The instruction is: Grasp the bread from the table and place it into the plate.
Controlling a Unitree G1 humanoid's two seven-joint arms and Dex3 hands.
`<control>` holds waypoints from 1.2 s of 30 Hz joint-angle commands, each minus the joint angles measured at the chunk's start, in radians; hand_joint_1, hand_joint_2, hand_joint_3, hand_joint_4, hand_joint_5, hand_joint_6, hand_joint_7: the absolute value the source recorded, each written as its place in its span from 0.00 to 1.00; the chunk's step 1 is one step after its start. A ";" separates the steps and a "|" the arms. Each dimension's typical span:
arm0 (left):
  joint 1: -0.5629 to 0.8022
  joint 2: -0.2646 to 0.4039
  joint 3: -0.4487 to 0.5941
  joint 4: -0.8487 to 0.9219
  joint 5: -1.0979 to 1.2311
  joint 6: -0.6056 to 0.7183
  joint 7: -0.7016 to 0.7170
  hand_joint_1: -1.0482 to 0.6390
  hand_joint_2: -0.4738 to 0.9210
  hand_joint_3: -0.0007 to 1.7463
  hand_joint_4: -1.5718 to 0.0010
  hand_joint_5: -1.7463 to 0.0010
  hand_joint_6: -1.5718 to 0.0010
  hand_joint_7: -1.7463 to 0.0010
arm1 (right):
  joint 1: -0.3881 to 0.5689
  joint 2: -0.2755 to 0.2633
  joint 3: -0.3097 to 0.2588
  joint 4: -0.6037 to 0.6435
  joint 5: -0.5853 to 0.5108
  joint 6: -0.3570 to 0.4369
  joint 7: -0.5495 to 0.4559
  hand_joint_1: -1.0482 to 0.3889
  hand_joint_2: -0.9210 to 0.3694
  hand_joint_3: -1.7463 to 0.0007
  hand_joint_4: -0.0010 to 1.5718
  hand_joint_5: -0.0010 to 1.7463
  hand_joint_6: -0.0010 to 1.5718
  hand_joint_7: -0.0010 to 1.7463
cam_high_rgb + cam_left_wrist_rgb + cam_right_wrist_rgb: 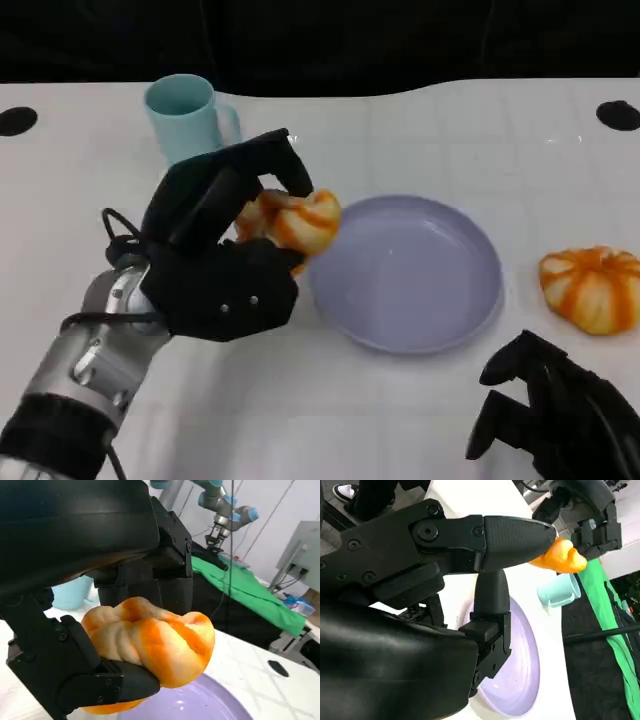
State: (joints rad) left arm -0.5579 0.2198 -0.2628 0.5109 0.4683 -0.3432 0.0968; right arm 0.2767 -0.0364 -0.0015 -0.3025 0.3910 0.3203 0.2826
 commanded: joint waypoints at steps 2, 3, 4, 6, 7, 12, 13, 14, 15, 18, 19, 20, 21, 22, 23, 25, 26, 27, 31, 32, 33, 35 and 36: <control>-0.057 -0.013 -0.022 0.049 0.025 -0.033 0.017 0.56 0.59 0.80 0.44 0.00 0.54 0.00 | 0.002 -0.008 -0.008 -0.007 0.008 -0.002 0.001 0.37 0.00 0.72 0.39 1.00 0.26 0.97; -0.059 -0.014 -0.024 0.052 0.028 -0.033 0.018 0.56 0.58 0.80 0.44 0.00 0.54 0.00 | 0.002 -0.008 -0.008 -0.007 0.007 -0.002 0.002 0.37 0.00 0.72 0.39 1.00 0.26 0.97; -0.068 -0.025 -0.032 0.064 0.031 -0.034 0.017 0.56 0.58 0.80 0.44 0.00 0.54 0.00 | 0.002 -0.008 -0.007 -0.007 0.007 -0.005 0.003 0.37 0.00 0.72 0.39 1.00 0.26 0.97; -0.086 -0.045 -0.047 0.091 0.038 -0.040 0.019 0.56 0.58 0.81 0.43 0.00 0.54 0.00 | 0.003 -0.010 -0.007 -0.010 0.007 -0.002 0.002 0.37 0.00 0.72 0.39 1.00 0.26 0.97; -0.096 -0.056 -0.054 0.109 0.042 -0.044 0.023 0.55 0.58 0.81 0.42 0.00 0.54 0.00 | 0.004 -0.010 -0.007 -0.013 0.008 0.002 0.001 0.37 0.00 0.72 0.39 1.00 0.26 0.97; -0.125 -0.084 -0.067 0.162 0.051 -0.057 0.039 0.54 0.58 0.81 0.40 0.00 0.53 0.00 | 0.005 -0.009 -0.008 -0.014 0.009 0.002 0.001 0.36 0.00 0.72 0.39 1.00 0.26 0.97; -0.138 -0.097 -0.075 0.185 0.059 -0.058 0.052 0.54 0.58 0.81 0.40 0.00 0.53 0.00 | 0.007 -0.009 -0.008 -0.016 0.010 0.003 0.001 0.36 0.00 0.72 0.39 1.00 0.26 0.97; -0.152 -0.110 -0.086 0.214 0.073 -0.065 0.077 0.54 0.58 0.81 0.40 0.00 0.53 0.00 | 0.009 -0.009 -0.008 -0.019 0.011 0.005 0.001 0.36 0.00 0.72 0.39 1.00 0.26 0.97; -0.164 -0.120 -0.094 0.237 0.084 -0.072 0.098 0.54 0.59 0.81 0.40 0.00 0.53 0.00 | 0.010 -0.009 -0.008 -0.021 0.012 0.005 0.001 0.36 0.00 0.72 0.38 1.00 0.25 0.97; -0.182 -0.131 -0.103 0.282 0.099 -0.097 0.139 0.55 0.59 0.81 0.39 0.00 0.52 0.00 | 0.013 -0.009 -0.007 -0.023 0.013 0.006 0.001 0.36 0.00 0.72 0.38 1.00 0.25 0.97; -0.186 -0.132 -0.105 0.290 0.100 -0.102 0.145 0.55 0.59 0.81 0.39 0.00 0.52 0.00 | 0.013 -0.010 -0.007 -0.023 0.013 0.006 0.001 0.36 0.00 0.72 0.38 1.00 0.25 0.97; -0.189 -0.132 -0.106 0.297 0.100 -0.106 0.150 0.55 0.58 0.81 0.39 0.00 0.52 0.00 | 0.013 -0.010 -0.007 -0.023 0.013 0.006 0.001 0.36 0.00 0.72 0.38 1.00 0.25 0.97; -0.191 -0.132 -0.107 0.303 0.101 -0.110 0.153 0.55 0.58 0.81 0.39 0.00 0.52 0.00 | 0.013 -0.010 -0.007 -0.023 0.013 0.006 0.001 0.36 0.00 0.72 0.38 1.00 0.25 0.98; -0.206 -0.152 -0.119 0.325 0.119 -0.090 0.176 0.55 0.59 0.81 0.40 0.00 0.52 0.00 | 0.014 -0.010 -0.007 -0.023 0.012 0.003 0.002 0.36 0.00 0.72 0.38 1.00 0.25 0.98; -0.220 -0.171 -0.131 0.346 0.134 -0.072 0.192 0.54 0.60 0.81 0.40 0.00 0.53 0.00 | 0.015 -0.010 -0.007 -0.024 0.011 0.001 0.002 0.36 0.00 0.72 0.38 1.00 0.25 0.98; -0.242 -0.195 -0.147 0.378 0.153 -0.050 0.215 0.53 0.62 0.78 0.40 0.00 0.54 0.00 | 0.017 -0.010 -0.005 -0.026 0.009 0.001 0.002 0.36 0.00 0.72 0.38 1.00 0.25 0.98; -0.251 -0.201 -0.153 0.390 0.158 -0.045 0.219 0.53 0.63 0.78 0.40 0.00 0.55 0.00 | 0.017 -0.010 -0.005 -0.025 0.010 -0.001 0.003 0.36 0.00 0.72 0.38 1.00 0.25 0.98; -0.257 -0.205 -0.157 0.400 0.161 -0.043 0.222 0.52 0.63 0.77 0.41 0.00 0.55 0.00 | 0.017 -0.011 -0.005 -0.025 0.010 -0.003 0.005 0.36 0.00 0.72 0.38 1.00 0.25 0.98; -0.290 -0.217 -0.177 0.446 0.171 -0.050 0.225 0.53 0.64 0.76 0.41 0.00 0.56 0.00 | 0.020 -0.008 -0.002 -0.029 0.007 -0.003 0.000 0.35 0.00 0.72 0.38 1.00 0.25 0.98; -0.295 -0.219 -0.181 0.455 0.172 -0.052 0.229 0.53 0.64 0.76 0.41 0.00 0.56 0.00 | 0.021 -0.007 -0.003 -0.031 0.009 0.001 -0.002 0.35 0.00 0.72 0.38 1.00 0.25 0.98; -0.303 -0.224 -0.182 0.467 0.169 -0.051 0.227 0.53 0.64 0.75 0.42 0.00 0.56 0.00 | 0.021 -0.006 -0.003 -0.034 0.010 0.005 -0.004 0.35 0.00 0.72 0.38 1.00 0.25 0.98; -0.317 -0.235 -0.182 0.490 0.159 -0.047 0.216 0.53 0.64 0.74 0.42 0.00 0.56 0.00 | 0.022 -0.007 -0.003 -0.032 0.010 0.001 0.000 0.36 0.00 0.72 0.38 1.00 0.25 0.98; -0.322 -0.239 -0.182 0.498 0.156 -0.046 0.212 0.53 0.64 0.74 0.42 0.00 0.56 0.00 | 0.022 -0.008 -0.003 -0.030 0.010 -0.001 0.003 0.36 0.00 0.72 0.38 1.00 0.25 0.98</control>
State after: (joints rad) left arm -0.8524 -0.0128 -0.4440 0.9812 0.6316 -0.3890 0.3054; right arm 0.2922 -0.0368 0.0019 -0.3260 0.3922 0.3228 0.2827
